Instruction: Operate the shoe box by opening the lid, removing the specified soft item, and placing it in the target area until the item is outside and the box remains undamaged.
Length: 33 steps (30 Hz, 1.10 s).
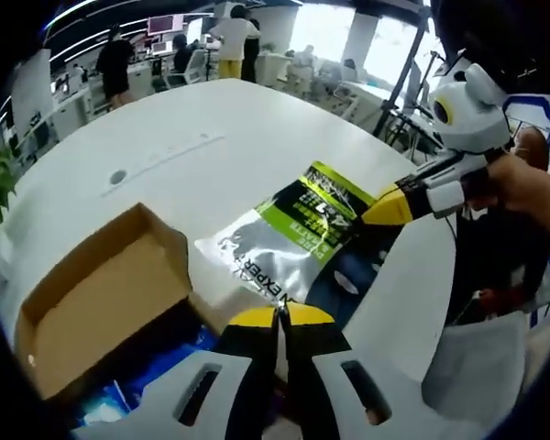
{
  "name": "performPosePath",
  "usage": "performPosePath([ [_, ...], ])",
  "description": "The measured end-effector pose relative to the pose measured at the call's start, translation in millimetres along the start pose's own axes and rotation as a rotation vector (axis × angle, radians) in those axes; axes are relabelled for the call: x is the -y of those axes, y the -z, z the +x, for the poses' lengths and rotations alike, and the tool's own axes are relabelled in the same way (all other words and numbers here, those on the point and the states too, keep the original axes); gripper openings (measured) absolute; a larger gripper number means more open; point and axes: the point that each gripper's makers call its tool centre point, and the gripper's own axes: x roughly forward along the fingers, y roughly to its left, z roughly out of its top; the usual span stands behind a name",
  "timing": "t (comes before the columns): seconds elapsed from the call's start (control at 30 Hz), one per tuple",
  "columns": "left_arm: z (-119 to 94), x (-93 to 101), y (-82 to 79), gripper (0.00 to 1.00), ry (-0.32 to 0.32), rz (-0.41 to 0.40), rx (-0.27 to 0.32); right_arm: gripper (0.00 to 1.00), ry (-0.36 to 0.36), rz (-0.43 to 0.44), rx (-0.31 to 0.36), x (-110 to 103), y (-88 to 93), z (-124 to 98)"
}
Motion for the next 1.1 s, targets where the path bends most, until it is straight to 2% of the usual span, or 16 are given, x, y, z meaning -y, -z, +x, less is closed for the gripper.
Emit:
performPosePath([
  [0.13, 7.4, -2.2, 2.6, 0.0, -0.007, 0.06, -0.036, 0.0, 0.001, -0.011, -0.003, 2.6, -1.7, 3.9],
  [0.4, 21.5, -5.6, 2.7, 0.0, -0.021, 0.102, -0.102, 0.0, 0.018, -0.021, -0.008, 11.2, -6.2, 13.9],
  [0.7, 34.8, -9.2, 5.6, 0.0, -0.046, 0.188, -0.165, 0.0, 0.036, -0.036, -0.022, 20.0, -4.1, 26.5],
  [0.9, 45.8, -13.4, 9.1, 0.0, -0.067, 0.282, -0.226, 0.0, 0.04, -0.034, -0.02, 25.1, -1.5, 33.6],
  [0.97, 47.3, -14.0, 5.4, 0.0, -0.078, 0.318, -0.225, 0.0, 0.049, -0.042, -0.018, 28.1, 0.0, 36.7],
  [1.1, 50.7, -14.8, 3.7, 0.0, -0.078, 0.327, -0.237, 0.0, 0.058, -0.04, -0.03, 34.3, 5.4, 40.3],
])
